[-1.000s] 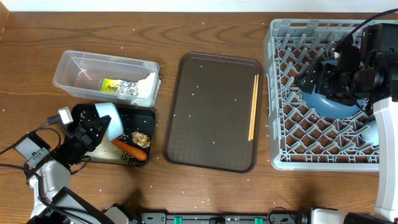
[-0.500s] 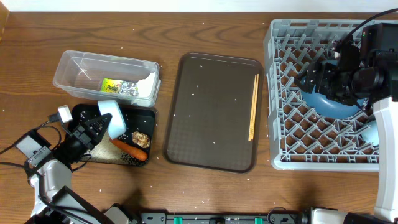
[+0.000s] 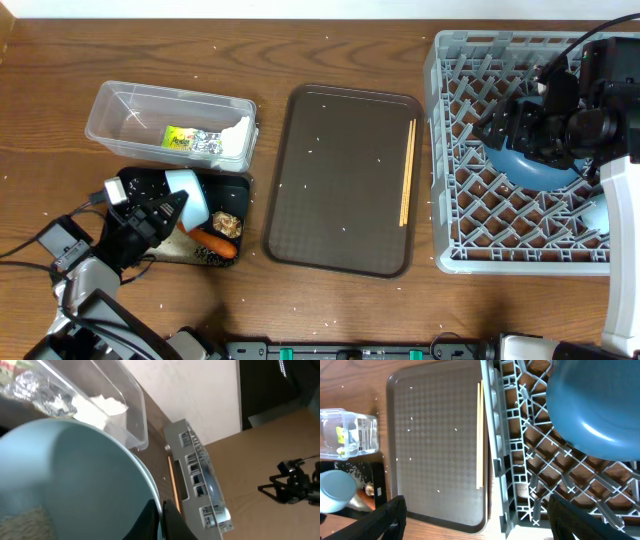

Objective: Sort waste into correct bins and load items into the dishwasher rack
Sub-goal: 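Tilt the white bowl over the black tray to pour out the rice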

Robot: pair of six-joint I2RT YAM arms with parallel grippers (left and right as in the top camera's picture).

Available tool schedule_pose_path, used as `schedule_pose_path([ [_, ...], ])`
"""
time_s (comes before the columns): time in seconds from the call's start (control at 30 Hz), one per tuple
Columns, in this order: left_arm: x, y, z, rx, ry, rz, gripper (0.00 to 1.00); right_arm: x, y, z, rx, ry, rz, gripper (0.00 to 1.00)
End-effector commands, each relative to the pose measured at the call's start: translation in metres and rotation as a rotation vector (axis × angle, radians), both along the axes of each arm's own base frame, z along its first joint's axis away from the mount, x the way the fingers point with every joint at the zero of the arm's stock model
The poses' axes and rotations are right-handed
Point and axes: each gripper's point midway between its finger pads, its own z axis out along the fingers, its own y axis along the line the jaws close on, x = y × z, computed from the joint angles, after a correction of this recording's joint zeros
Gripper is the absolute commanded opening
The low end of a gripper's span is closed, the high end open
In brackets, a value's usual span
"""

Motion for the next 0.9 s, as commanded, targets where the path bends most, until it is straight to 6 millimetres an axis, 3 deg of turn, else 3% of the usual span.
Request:
schedule_pose_path([
  [0.0, -0.003, -0.007, -0.005, -0.094, 0.092, -0.002, 0.06, 0.000, 0.002, 0.000, 0.000, -0.003, 0.022, 0.83],
  [0.13, -0.002, -0.008, 0.012, -0.079, -0.028, -0.040, 0.06, 0.000, 0.002, 0.000, 0.000, -0.003, 0.021, 0.83],
  [0.43, 0.001, -0.003, 0.013, 0.021, -0.114, -0.041, 0.06, -0.001, 0.002, 0.000, 0.000, 0.002, 0.021, 0.83],
  [0.57, 0.001, -0.003, 0.014, -0.031, -0.074, -0.039, 0.06, -0.001, 0.002, -0.001, 0.000, 0.003, 0.021, 0.83],
  [0.63, 0.002, 0.000, 0.014, 0.028, -0.111, -0.033, 0.06, -0.001, 0.002, 0.000, 0.000, 0.001, 0.021, 0.83],
  [0.7, 0.007, 0.009, 0.006, -0.007, -0.011, 0.021, 0.06, 0.000, 0.002, 0.000, 0.000, -0.001, 0.021, 0.83],
  [0.77, 0.005, 0.000, 0.018, -0.056, -0.055, -0.035, 0.06, -0.001, 0.002, 0.000, 0.000, 0.001, 0.021, 0.83],
  [0.87, 0.010, 0.010, 0.004, 0.010, -0.002, 0.024, 0.06, 0.000, 0.002, 0.000, 0.000, -0.002, 0.021, 0.83],
])
